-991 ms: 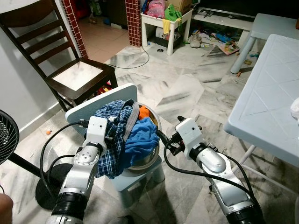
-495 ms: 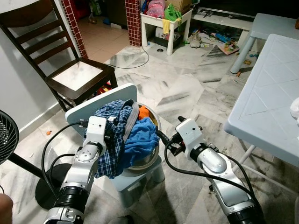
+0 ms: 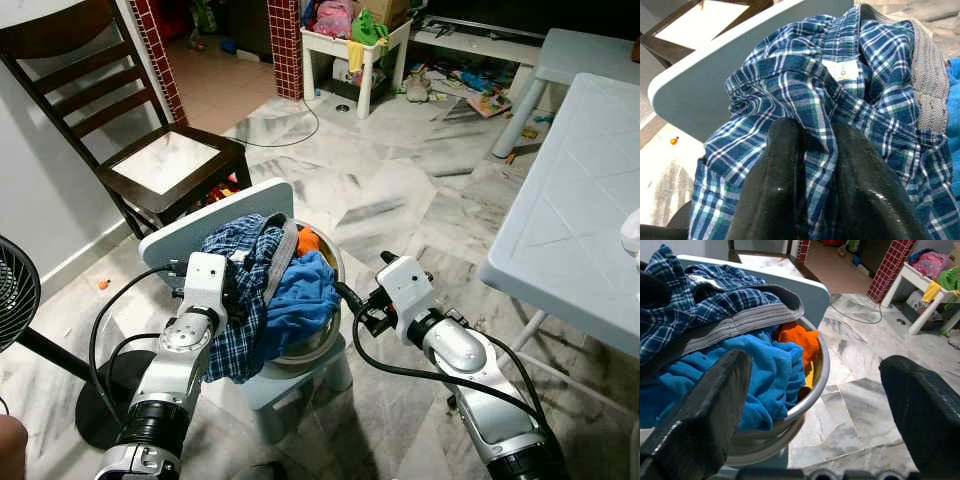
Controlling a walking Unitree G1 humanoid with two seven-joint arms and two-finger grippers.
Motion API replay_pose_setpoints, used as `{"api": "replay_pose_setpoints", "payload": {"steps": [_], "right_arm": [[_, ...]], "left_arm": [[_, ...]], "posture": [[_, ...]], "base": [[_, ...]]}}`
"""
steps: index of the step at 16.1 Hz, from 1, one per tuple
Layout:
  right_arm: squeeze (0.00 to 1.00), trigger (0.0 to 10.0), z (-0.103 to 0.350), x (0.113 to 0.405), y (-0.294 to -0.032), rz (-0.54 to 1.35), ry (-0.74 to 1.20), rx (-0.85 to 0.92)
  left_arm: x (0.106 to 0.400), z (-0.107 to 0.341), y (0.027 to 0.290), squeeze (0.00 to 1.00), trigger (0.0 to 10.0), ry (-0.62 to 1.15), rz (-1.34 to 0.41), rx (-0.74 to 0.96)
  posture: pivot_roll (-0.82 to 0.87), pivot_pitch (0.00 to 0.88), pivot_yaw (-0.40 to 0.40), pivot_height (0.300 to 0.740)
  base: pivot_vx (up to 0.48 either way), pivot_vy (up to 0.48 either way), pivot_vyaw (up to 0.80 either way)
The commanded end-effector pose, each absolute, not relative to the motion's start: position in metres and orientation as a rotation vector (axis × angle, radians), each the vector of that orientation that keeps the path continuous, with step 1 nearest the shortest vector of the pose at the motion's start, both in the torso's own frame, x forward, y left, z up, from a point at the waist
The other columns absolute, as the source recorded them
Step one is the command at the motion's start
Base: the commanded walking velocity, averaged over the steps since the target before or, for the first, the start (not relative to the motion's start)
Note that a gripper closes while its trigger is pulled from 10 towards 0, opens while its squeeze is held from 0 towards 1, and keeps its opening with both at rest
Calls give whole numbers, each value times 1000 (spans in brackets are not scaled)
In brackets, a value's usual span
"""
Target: Hang hanger
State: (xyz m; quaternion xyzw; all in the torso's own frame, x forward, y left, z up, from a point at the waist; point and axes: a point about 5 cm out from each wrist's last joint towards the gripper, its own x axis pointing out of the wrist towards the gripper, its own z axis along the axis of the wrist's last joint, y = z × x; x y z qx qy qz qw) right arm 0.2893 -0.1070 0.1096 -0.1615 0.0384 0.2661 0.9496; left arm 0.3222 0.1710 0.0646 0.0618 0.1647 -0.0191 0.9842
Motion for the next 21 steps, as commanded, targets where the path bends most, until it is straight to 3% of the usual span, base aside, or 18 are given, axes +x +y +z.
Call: {"api": "replay_pose_setpoints", "payload": {"steps": [1, 13, 15, 17, 21], "right_arm": [[0, 10000, 112, 288, -104, 552, 71, -327], [0, 10000, 112, 289, -104, 549, 68, -330], [0, 10000, 111, 289, -104, 546, 69, -330], [0, 10000, 112, 293, -102, 541, 62, -326], [0, 10000, 111, 295, -95, 544, 55, -315]], "left_arm": [[324, 66, 175, 0, 0, 324, -20, 112], [327, 73, 178, 0, 0, 262, 11, 88], [333, 90, 179, 0, 0, 160, 24, 90], [348, 138, 173, 0, 0, -61, -26, 127], [379, 210, 159, 0, 0, -279, -134, 172]], "posture": [[-69, 82, 34, 740], [-68, 78, 32, 740], [-67, 70, 36, 740], [-55, 59, 42, 740], [-38, 44, 54, 740]], "base": [[0, 0, 0], [0, 0, 0], [0, 0, 0], [0, 0, 0], [0, 0, 0]]}}
